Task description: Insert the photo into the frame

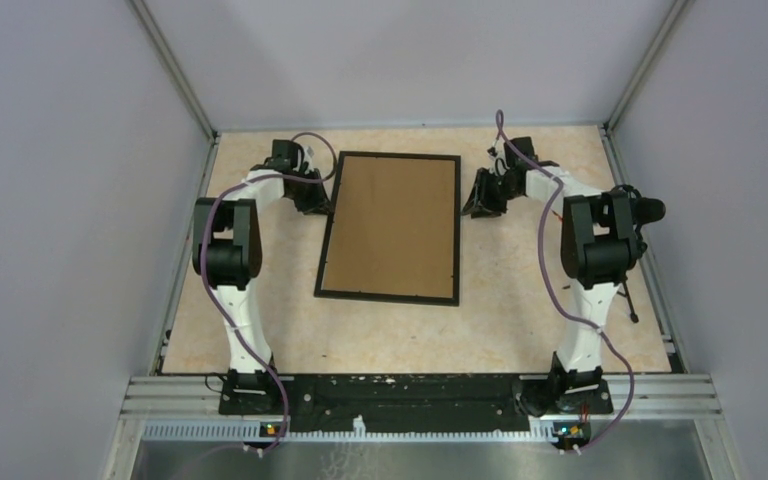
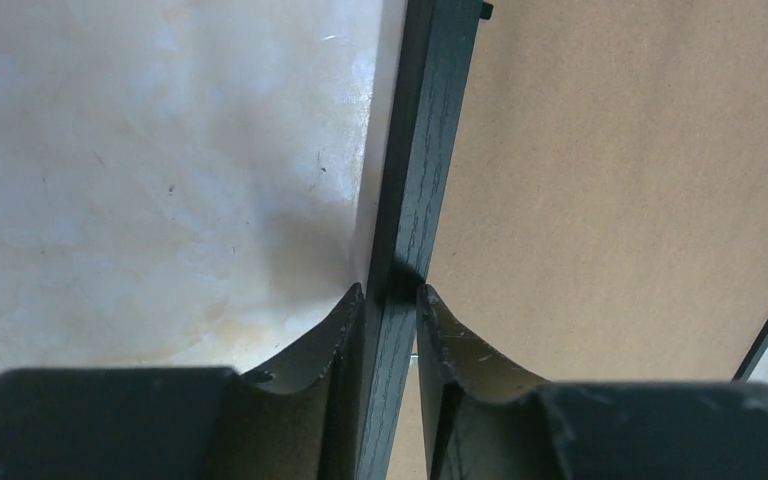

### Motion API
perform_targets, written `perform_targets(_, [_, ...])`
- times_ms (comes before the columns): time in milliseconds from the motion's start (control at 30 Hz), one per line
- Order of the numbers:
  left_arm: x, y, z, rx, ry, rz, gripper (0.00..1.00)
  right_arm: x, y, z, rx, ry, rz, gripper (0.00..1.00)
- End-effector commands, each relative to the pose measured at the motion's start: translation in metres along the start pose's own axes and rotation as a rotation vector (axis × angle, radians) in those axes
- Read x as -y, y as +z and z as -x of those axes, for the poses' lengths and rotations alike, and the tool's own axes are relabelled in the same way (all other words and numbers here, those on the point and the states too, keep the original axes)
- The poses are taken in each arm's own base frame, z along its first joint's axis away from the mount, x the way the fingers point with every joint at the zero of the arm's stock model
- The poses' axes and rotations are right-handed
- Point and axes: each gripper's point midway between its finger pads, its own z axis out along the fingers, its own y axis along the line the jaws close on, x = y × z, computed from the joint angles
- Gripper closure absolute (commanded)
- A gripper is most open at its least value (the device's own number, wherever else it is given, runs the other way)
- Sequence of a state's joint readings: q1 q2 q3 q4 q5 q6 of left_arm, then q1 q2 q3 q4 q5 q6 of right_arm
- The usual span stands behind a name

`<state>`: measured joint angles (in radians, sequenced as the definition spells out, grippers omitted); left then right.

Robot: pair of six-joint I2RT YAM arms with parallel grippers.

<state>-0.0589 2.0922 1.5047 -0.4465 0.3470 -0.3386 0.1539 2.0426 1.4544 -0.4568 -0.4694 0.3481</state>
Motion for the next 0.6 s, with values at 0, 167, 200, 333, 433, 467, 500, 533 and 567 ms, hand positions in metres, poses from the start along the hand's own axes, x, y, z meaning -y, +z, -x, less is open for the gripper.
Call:
perform_targets(0, [-0.022, 0.017, -0.010, -0.018, 0.012, 0.080, 0.72, -0.005, 0.002, 0.015, 0.021, -0.039, 0.021, 0.66])
perform_targets(167, [-0.026, 0.021, -0.017, -0.040, -0.003, 0.090, 0.80, -0.002, 0.002, 0.001, -0.005, -0.034, 0.028, 0.67])
perform_targets(200, [-0.027, 0.022, -0.018, -0.043, -0.005, 0.091, 0.81, -0.002, 0.003, -0.002, -0.009, -0.034, 0.033, 0.66])
perform_targets(333, [-0.026, 0.023, -0.019, -0.048, -0.015, 0.088, 0.86, 0.001, 0.010, -0.013, -0.047, -0.034, 0.039, 0.66])
perform_targets(433, [-0.028, 0.022, -0.020, -0.052, -0.027, 0.103, 0.91, 0.002, 0.014, -0.020, -0.065, -0.037, 0.030, 0.66])
perform_targets(467, [-0.029, 0.022, -0.021, -0.055, -0.030, 0.110, 0.93, 0.002, 0.015, -0.021, -0.070, -0.039, 0.029, 0.66])
perform_targets(500, [-0.030, 0.022, -0.020, -0.054, -0.032, 0.116, 0.95, 0.001, 0.016, -0.022, -0.073, -0.041, 0.030, 0.66])
perform_targets(533, [-0.031, 0.022, -0.021, -0.056, -0.035, 0.124, 0.98, 0.000, 0.017, -0.024, -0.077, -0.046, 0.031, 0.67])
perform_targets(567, [-0.032, 0.021, -0.021, -0.056, -0.038, 0.130, 1.00, 0.000, 0.018, -0.026, -0.083, -0.048, 0.030, 0.67])
